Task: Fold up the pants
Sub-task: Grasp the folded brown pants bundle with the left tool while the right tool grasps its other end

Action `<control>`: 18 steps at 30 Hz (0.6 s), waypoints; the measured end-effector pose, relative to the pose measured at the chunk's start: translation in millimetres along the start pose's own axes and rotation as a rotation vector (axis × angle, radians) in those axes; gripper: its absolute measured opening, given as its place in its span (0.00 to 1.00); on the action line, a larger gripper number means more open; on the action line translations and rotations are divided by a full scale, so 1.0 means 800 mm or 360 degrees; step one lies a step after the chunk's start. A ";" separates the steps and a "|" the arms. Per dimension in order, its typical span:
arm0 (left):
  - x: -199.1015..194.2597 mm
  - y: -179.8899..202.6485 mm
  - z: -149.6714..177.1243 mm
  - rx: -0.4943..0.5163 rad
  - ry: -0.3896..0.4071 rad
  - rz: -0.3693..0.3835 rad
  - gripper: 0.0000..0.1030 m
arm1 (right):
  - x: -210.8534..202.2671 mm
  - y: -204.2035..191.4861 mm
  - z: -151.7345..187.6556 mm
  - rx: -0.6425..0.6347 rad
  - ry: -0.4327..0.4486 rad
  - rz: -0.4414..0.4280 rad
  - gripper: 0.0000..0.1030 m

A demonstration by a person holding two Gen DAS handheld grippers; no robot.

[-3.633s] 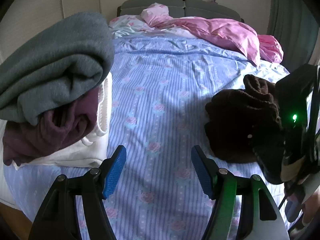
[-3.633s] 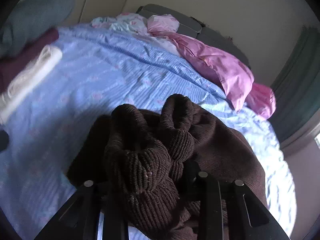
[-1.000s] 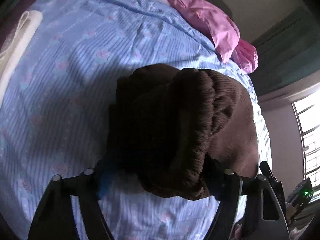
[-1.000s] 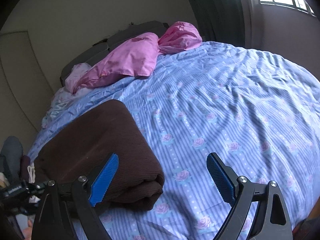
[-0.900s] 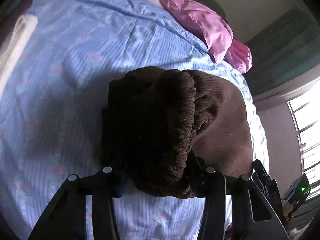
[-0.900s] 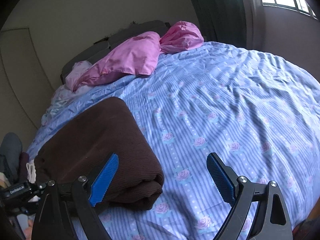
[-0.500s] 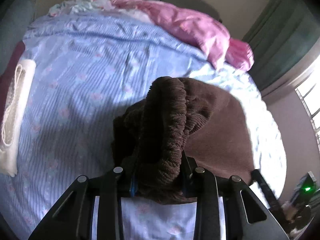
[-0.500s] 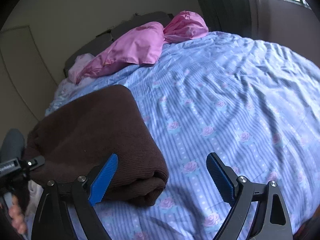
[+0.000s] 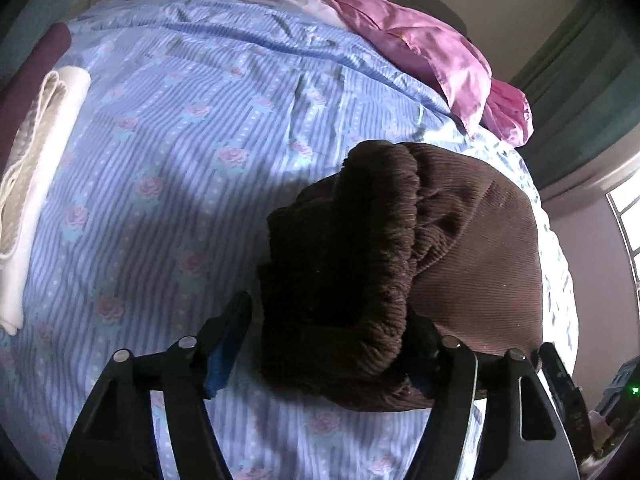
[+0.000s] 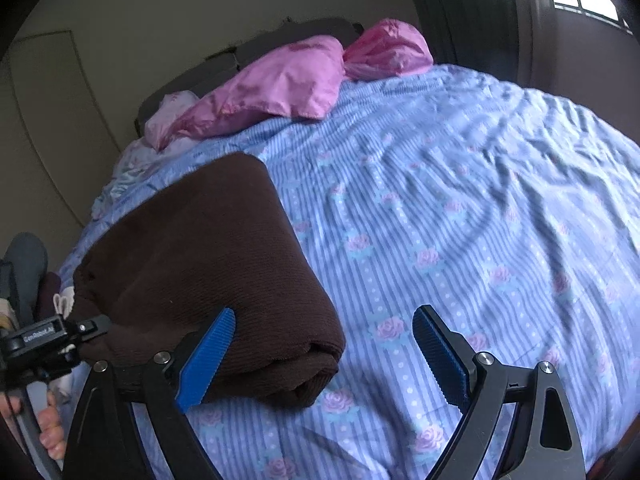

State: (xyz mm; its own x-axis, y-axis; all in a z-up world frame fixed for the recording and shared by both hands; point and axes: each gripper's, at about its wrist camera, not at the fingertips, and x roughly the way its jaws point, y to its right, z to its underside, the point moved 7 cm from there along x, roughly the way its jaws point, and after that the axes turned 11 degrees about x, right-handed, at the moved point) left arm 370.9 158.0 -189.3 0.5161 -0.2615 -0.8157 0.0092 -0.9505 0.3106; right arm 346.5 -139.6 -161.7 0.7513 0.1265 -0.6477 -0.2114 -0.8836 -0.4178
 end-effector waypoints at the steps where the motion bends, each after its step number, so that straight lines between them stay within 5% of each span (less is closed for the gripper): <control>1: 0.000 -0.001 0.001 -0.0012 -0.0005 0.0005 0.72 | -0.003 -0.002 -0.003 -0.0002 0.0028 -0.0009 0.89; 7: 0.007 -0.005 0.005 -0.0048 -0.0027 0.0048 0.81 | 0.008 -0.012 -0.015 0.0013 0.0049 -0.0110 0.89; 18: 0.036 -0.008 0.019 -0.0191 -0.0042 0.0242 0.85 | 0.073 0.008 0.010 0.0246 -0.0220 -0.0234 0.89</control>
State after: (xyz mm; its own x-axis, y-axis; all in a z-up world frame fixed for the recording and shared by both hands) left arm 372.7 153.8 -221.8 0.4967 -0.4062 -0.7670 0.0356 -0.8734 0.4857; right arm 384.0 -134.0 -207.4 0.6906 0.3187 -0.6492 -0.2072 -0.7729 -0.5998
